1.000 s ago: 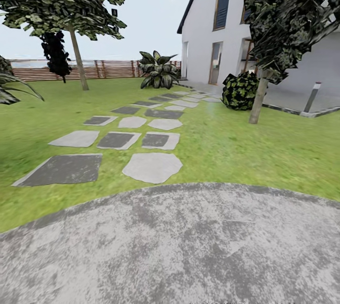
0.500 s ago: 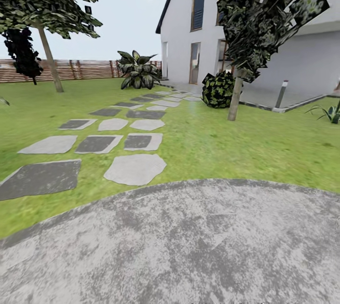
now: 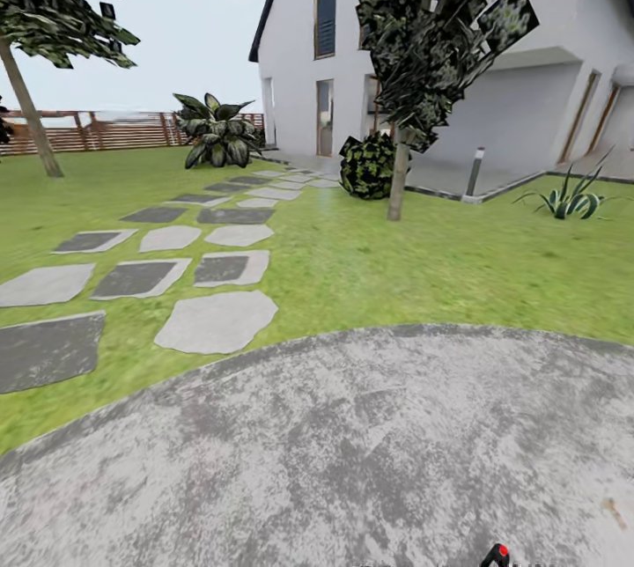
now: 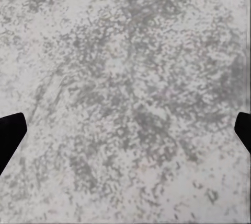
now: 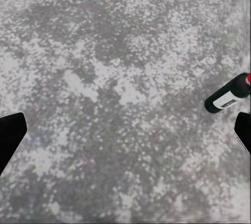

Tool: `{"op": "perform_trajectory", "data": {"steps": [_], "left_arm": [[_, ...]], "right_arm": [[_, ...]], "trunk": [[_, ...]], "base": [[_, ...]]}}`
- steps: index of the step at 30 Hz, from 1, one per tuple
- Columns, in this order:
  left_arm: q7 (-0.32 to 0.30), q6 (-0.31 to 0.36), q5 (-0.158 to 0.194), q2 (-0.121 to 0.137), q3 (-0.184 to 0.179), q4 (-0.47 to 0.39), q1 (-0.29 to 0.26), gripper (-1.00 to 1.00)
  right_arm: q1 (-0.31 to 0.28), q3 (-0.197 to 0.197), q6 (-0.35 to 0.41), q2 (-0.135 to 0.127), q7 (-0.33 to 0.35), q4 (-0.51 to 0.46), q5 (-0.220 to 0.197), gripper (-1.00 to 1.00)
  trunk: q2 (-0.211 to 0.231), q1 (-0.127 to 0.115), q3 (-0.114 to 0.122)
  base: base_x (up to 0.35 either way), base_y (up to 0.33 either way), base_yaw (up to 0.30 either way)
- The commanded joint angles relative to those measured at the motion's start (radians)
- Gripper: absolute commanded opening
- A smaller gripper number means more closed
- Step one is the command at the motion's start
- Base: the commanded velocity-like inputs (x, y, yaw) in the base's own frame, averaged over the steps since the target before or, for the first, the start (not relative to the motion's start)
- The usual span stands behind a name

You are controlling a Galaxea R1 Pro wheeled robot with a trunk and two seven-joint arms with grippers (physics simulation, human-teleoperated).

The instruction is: In the garden, pick up the pesticide atomizer on the floor and spray pesticide onto both trees until each tree trunk is fully covered.

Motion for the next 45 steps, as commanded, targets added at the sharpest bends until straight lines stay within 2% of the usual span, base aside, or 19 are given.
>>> {"op": "perform_trajectory", "data": {"steps": [1, 14, 45], "left_arm": [[0.001, -0.003, 0.003, 0.000, -0.001, 0.000, 0.000, 1.00], [0.001, -0.005, 0.003, 0.000, -0.002, 0.000, 0.000, 1.00], [0.001, -0.004, 0.003, 0.000, 0.000, 0.000, 0.000, 1.00]], "right_arm": [[-0.001, 0.000, -0.003, 0.000, 0.000, 0.001, 0.002, 1.00], [-0.001, 0.000, -0.003, 0.000, 0.000, 0.001, 0.002, 1.00], [-0.001, 0.001, -0.003, 0.000, 0.000, 0.002, 0.002, 1.00]], "trunk": [[0.000, 0.000, -0.001], [0.000, 0.000, -0.001], [0.000, 0.000, -0.001]], "base": [[0.000, -0.191, -0.269], [0.000, -0.226, -0.270], [0.000, -0.005, -0.275]]}}
